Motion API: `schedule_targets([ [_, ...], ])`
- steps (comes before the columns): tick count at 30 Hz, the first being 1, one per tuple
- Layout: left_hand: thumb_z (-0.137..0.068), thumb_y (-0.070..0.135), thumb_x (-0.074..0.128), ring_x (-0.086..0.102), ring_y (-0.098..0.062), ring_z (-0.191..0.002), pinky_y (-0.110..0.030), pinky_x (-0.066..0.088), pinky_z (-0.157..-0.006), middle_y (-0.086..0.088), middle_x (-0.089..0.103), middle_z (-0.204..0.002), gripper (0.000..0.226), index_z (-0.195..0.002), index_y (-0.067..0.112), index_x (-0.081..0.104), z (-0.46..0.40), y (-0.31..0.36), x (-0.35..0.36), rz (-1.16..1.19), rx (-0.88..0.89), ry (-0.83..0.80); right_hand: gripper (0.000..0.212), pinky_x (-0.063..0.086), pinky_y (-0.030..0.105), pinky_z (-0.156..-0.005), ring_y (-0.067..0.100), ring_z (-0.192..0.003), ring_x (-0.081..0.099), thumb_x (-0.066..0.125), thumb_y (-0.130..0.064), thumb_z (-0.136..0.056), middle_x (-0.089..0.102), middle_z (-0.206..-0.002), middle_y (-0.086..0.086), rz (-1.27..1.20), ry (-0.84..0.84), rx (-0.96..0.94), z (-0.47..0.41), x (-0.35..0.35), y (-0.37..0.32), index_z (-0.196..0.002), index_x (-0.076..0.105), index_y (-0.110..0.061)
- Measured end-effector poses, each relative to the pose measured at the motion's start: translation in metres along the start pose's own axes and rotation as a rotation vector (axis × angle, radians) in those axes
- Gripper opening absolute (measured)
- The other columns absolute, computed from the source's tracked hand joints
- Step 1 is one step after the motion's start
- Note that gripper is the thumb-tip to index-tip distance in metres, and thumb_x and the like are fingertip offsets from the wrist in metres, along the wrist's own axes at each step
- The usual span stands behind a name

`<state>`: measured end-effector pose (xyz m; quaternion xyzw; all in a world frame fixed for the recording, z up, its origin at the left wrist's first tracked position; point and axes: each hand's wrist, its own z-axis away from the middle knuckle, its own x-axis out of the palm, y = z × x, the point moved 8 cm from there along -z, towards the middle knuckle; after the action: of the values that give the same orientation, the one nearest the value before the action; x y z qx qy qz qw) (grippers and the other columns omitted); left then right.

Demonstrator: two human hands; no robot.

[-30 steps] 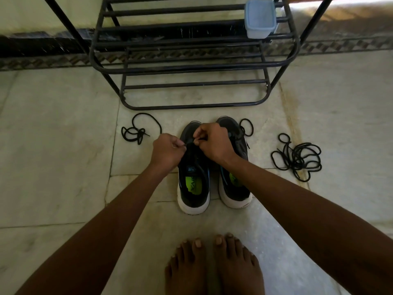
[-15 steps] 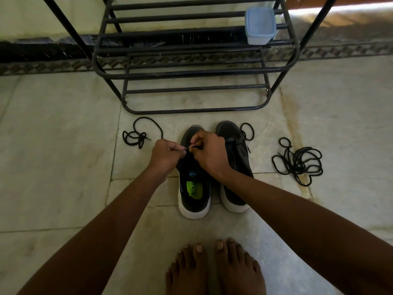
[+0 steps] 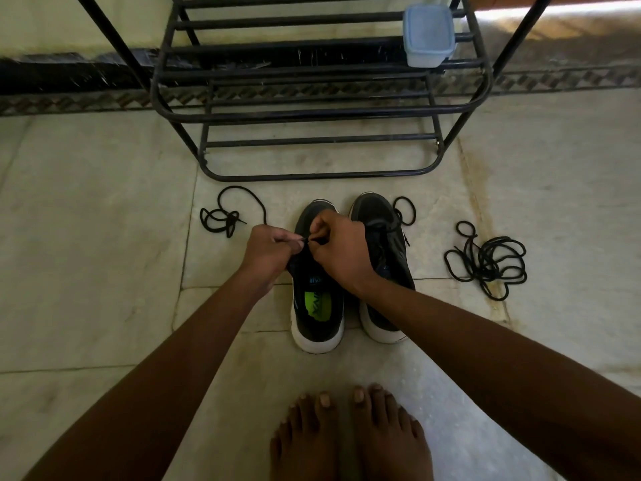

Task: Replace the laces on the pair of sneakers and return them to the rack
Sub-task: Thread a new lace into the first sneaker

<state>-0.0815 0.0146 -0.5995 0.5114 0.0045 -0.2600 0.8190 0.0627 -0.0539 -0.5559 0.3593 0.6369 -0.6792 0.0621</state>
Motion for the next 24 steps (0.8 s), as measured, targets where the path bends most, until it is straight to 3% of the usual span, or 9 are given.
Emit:
schedule_targets([
  [4,-0.086,-0.003,0.074,0.074,-0.041,-0.088,-0.053,0.062,-0.084,-0.02,0.076,-0.084,0.015,-0.081,0.011,0.078,0.0,0.0,0.0,-0.012,-0.002,0.008,0.018,0.058,0.04,-0.062,0.012,-0.065,0.065,0.071,0.001,-0.071,0.067,-0.069,-0.001,0.032,-0.041,0.011,-0.005,0.004,-0.001,-0.08,0.063,-0.013],
  [12,-0.087,-0.002,0.073,0.075,-0.037,-0.088,-0.051,0.062,-0.085,-0.019,0.077,-0.086,0.01,-0.089,0.006,0.079,0.001,-0.001,0.0,0.015,-0.009,-0.018,0.017,0.057,0.038,-0.068,0.013,-0.065,0.064,0.071,0.001,-0.074,0.067,-0.07,-0.002,-0.019,0.037,-0.019,0.005,0.003,0.0,-0.083,0.063,-0.011],
  [24,-0.088,-0.003,0.072,0.074,-0.039,-0.091,-0.049,0.063,-0.084,-0.021,0.076,-0.088,0.012,-0.087,0.007,0.078,0.002,-0.001,0.0,0.04,-0.032,-0.019,0.019,0.054,0.044,-0.066,0.018,-0.071,0.06,0.07,0.002,-0.074,0.064,-0.075,0.0,0.02,0.048,-0.064,0.007,0.006,-0.001,-0.084,0.062,-0.012],
])
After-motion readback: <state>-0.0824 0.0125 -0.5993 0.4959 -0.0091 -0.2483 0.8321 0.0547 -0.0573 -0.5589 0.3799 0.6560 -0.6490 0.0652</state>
